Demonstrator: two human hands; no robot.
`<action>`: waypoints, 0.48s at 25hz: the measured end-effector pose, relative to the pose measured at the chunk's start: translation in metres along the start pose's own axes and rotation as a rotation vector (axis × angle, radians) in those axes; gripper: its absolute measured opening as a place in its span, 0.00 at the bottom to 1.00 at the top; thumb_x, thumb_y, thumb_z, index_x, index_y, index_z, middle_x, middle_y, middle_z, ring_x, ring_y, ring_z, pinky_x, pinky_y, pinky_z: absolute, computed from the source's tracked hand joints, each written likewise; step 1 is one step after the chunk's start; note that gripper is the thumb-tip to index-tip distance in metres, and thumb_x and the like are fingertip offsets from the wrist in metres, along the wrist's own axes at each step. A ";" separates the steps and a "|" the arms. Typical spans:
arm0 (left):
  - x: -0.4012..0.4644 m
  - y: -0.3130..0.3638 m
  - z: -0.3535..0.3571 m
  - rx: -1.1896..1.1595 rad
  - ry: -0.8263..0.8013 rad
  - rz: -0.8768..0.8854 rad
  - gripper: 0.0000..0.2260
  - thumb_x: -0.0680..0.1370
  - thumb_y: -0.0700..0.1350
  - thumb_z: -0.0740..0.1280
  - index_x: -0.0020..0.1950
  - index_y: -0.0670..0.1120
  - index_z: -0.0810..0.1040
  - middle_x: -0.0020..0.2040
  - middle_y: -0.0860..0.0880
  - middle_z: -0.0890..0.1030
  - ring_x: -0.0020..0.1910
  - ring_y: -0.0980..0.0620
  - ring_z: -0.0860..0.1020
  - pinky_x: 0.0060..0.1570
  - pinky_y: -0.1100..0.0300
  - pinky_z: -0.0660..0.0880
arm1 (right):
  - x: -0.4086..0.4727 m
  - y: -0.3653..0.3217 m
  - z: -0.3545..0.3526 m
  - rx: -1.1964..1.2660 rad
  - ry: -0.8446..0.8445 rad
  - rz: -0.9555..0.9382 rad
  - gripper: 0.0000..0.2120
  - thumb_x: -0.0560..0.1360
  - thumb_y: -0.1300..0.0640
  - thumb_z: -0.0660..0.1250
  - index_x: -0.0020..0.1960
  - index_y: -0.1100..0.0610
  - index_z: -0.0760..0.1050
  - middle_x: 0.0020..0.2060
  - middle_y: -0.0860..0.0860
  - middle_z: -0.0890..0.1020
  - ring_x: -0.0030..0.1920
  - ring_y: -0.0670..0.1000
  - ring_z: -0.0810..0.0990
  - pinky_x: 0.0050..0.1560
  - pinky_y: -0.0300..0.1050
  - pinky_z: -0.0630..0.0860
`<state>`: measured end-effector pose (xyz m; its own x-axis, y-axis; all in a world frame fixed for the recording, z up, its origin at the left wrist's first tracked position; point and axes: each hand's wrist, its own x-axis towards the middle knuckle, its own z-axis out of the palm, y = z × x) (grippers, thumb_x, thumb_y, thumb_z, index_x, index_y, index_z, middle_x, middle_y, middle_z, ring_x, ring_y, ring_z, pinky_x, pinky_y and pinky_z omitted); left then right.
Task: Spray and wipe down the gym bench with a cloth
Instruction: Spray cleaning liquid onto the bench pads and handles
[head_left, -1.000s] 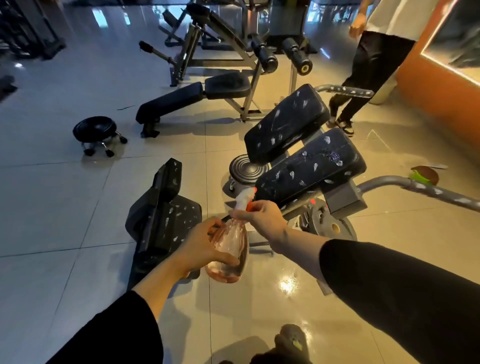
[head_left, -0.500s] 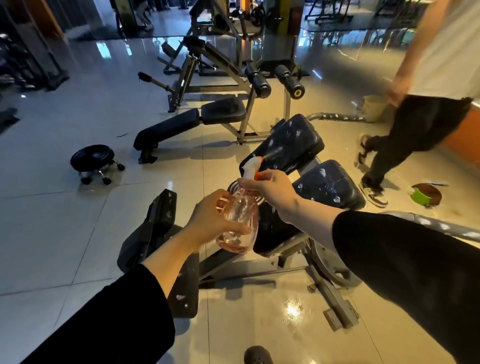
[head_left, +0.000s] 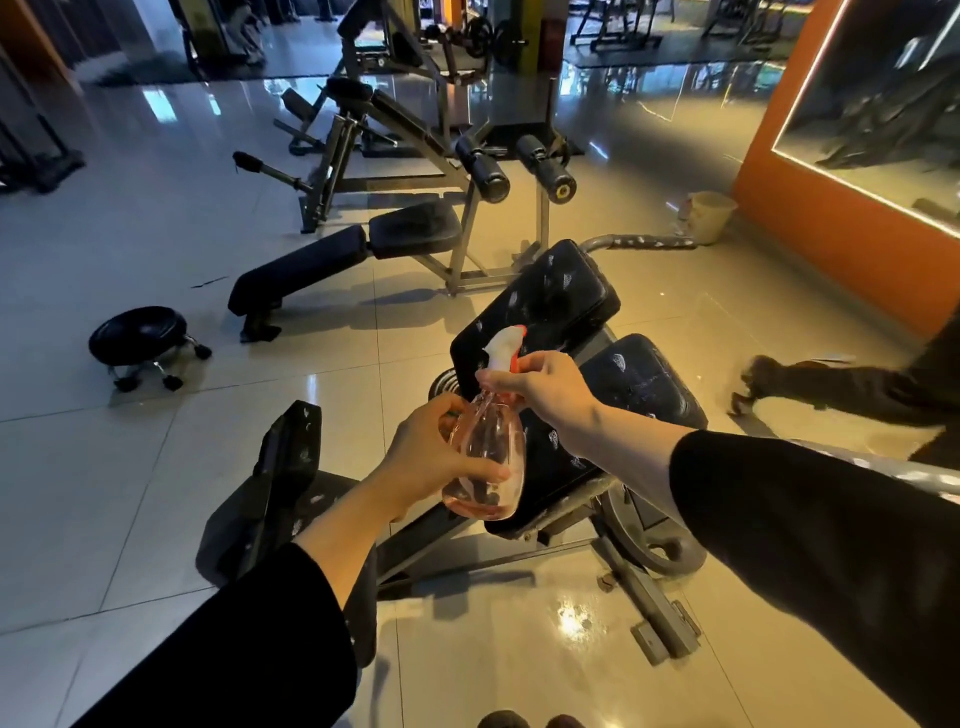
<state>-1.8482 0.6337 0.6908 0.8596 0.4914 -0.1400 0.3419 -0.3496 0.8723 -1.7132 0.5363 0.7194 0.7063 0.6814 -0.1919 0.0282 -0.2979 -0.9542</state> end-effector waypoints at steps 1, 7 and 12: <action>-0.001 -0.002 0.001 -0.005 -0.008 -0.005 0.30 0.64 0.49 0.80 0.59 0.56 0.68 0.49 0.63 0.73 0.48 0.62 0.74 0.43 0.71 0.70 | -0.002 0.003 0.000 0.010 -0.017 0.021 0.14 0.71 0.50 0.74 0.42 0.62 0.80 0.44 0.58 0.83 0.43 0.50 0.82 0.43 0.42 0.76; -0.019 -0.020 0.004 -0.056 -0.015 -0.074 0.30 0.63 0.48 0.81 0.58 0.56 0.69 0.51 0.61 0.74 0.50 0.61 0.75 0.43 0.69 0.71 | -0.007 0.012 0.014 0.009 -0.085 0.074 0.14 0.71 0.53 0.75 0.47 0.65 0.81 0.43 0.58 0.83 0.41 0.48 0.81 0.41 0.39 0.73; -0.041 -0.042 -0.010 -0.102 0.052 -0.163 0.28 0.62 0.46 0.81 0.56 0.54 0.71 0.51 0.57 0.77 0.51 0.58 0.75 0.44 0.63 0.72 | -0.007 0.017 0.048 -0.013 -0.183 0.111 0.15 0.71 0.52 0.75 0.47 0.64 0.81 0.41 0.56 0.82 0.40 0.48 0.80 0.40 0.39 0.74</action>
<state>-1.9015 0.6367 0.6647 0.7745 0.5761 -0.2612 0.4323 -0.1806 0.8835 -1.7517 0.5586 0.6936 0.5655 0.7535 -0.3354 -0.0330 -0.3857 -0.9220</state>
